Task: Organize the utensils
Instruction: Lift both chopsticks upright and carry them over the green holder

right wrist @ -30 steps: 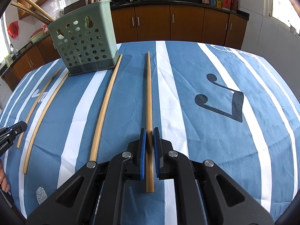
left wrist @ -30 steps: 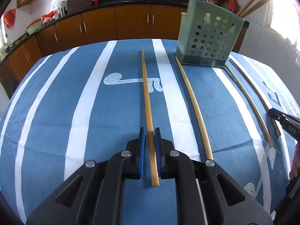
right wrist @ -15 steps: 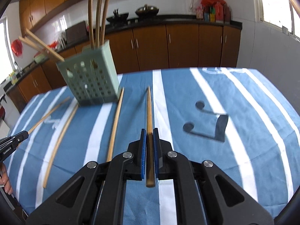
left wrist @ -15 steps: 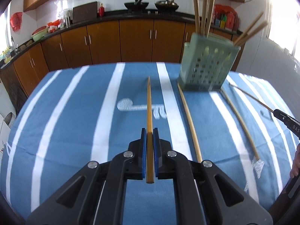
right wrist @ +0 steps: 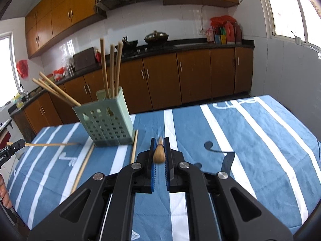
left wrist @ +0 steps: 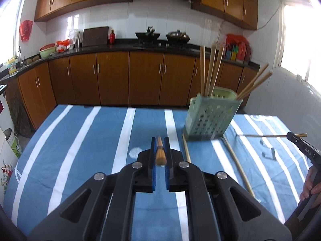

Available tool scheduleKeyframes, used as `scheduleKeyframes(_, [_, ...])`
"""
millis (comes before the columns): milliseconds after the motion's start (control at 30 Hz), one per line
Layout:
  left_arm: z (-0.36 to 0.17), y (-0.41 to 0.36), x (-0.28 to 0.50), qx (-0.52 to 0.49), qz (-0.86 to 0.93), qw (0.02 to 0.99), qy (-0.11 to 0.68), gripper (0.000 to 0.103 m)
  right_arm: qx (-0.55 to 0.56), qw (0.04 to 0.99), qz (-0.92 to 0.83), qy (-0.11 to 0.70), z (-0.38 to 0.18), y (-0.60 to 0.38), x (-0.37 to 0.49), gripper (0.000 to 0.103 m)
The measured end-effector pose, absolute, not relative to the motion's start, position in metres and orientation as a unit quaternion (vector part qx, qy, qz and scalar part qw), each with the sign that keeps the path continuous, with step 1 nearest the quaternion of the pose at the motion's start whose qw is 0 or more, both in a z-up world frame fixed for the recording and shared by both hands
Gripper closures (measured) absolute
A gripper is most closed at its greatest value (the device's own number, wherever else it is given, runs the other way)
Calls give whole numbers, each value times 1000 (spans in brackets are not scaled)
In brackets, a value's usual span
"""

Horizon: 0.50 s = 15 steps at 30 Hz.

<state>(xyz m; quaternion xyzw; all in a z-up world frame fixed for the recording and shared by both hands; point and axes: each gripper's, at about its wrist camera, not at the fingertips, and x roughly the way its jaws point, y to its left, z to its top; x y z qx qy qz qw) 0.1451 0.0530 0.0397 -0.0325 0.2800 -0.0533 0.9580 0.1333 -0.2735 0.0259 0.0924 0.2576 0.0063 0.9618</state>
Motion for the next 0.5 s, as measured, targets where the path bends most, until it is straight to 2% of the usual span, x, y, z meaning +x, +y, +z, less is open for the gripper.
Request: scheduleKeyframes(500, [92, 44, 142, -35, -86, 971, 221, 95, 102, 974, 44, 199, 85, -266, 136, 95])
